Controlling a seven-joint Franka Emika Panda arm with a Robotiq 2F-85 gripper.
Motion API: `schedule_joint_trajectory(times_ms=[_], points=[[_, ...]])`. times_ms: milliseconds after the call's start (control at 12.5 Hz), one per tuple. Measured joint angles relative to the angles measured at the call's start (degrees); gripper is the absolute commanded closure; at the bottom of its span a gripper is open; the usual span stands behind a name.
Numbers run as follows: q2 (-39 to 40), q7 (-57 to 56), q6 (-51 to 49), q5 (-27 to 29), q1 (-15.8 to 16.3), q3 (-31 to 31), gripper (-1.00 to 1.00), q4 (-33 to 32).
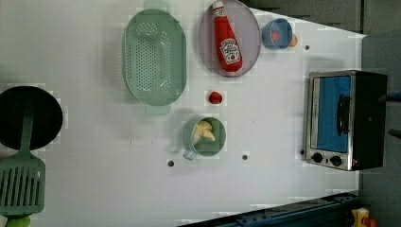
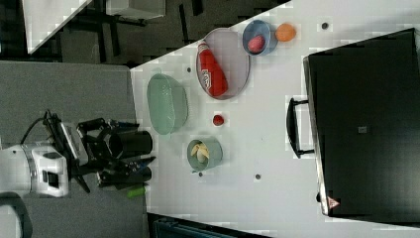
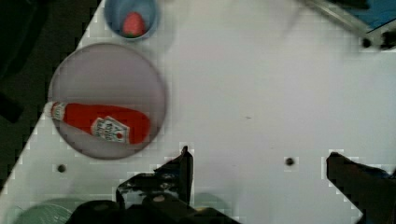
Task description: Pick Banana and place it in mug.
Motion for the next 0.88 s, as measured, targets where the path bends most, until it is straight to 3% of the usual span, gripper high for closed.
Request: schedule_joint_trajectory(times_ms=[320,880], points=[[-1.1,-6.4,-3.0,-0.9,-0.9,-1.4,-1.0,-0.7],[-0.4,-7.0,-7.4,-1.5,1.0,-1.3,-1.0,-1.0]])
